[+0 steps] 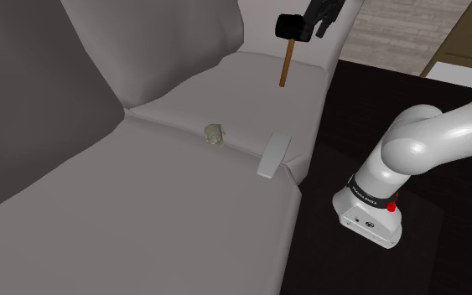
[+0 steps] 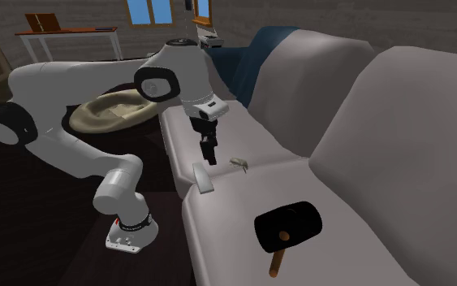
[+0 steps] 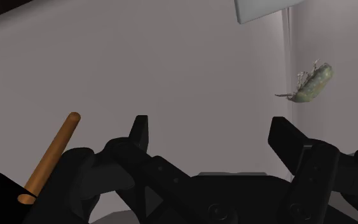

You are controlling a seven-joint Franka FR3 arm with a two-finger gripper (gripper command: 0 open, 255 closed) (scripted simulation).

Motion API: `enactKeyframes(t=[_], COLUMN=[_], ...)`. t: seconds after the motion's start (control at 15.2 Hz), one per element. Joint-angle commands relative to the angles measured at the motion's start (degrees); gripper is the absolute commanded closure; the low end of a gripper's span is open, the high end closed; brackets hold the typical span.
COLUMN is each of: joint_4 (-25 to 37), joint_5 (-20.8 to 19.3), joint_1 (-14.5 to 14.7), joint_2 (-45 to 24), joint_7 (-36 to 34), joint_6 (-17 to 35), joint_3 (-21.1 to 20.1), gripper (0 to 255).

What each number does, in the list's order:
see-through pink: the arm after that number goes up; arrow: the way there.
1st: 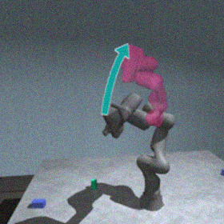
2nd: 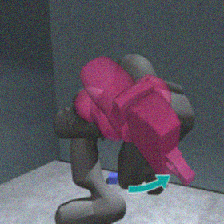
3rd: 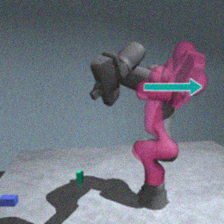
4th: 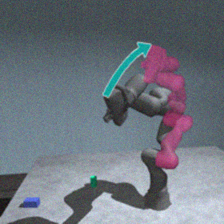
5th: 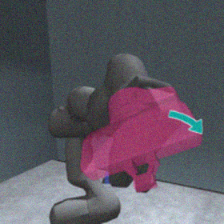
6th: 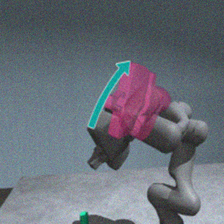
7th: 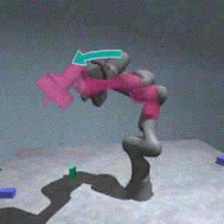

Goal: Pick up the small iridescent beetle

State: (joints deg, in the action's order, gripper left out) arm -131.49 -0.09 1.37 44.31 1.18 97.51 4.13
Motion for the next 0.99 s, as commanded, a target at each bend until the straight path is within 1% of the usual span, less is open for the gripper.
enactKeyframes(t=[0.0,0.46,0.92], joint_4=[0.00,-4.51,-5.22], joint_5=[0.00,4.70,8.79], joint_1=[0.00,0.94,2.03], joint_2=[0.00,-4.93,-13.81], joint_7=[0.00,-11.75,-23.10], joint_6=[0.00,6.92,14.53], joint_3=[0.00,-7.23,-14.19], gripper=[0,0,0])
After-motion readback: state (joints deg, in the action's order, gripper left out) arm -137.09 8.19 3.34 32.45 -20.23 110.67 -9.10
